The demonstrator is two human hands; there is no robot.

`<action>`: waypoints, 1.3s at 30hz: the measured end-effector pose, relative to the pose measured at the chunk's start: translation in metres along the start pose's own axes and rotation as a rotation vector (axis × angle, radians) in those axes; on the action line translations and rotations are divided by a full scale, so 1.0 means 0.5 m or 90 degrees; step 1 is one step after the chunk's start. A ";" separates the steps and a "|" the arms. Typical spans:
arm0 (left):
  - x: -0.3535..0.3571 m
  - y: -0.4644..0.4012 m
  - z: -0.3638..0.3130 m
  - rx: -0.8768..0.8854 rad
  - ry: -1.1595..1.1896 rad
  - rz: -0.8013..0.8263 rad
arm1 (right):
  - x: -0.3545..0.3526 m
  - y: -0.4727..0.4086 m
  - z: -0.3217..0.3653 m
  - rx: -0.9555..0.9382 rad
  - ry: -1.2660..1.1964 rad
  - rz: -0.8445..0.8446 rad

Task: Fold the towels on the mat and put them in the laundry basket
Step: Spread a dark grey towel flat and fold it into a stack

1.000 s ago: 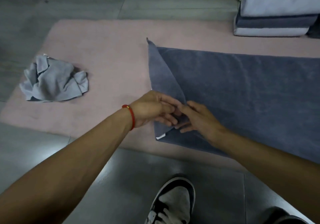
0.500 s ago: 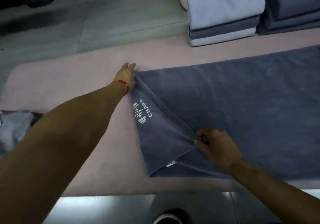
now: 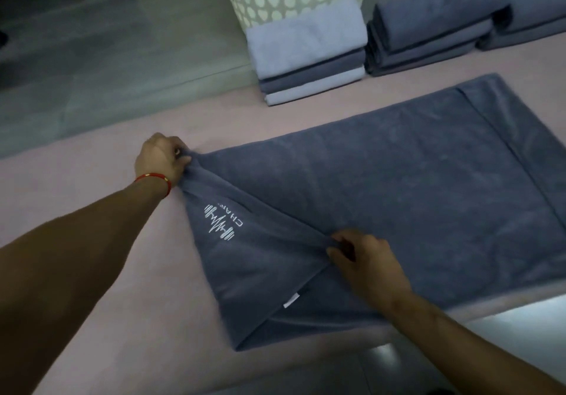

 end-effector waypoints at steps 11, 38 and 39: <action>-0.106 -0.043 -0.554 0.357 0.131 -0.009 | -0.306 0.127 -0.261 0.182 -0.102 -0.258; 0.268 -0.138 -1.374 0.472 0.010 0.110 | -0.478 0.178 -0.635 0.413 -0.032 -0.706; 0.272 -0.141 -1.377 0.490 0.010 0.113 | -0.480 0.176 -0.634 0.407 -0.027 -0.706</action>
Point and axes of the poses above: each hand's wrist, its own y-axis away from the middle knuckle, its own x-axis out of the palm, z = x × y, the point moved 6 cm from there along -y, towards the middle knuckle
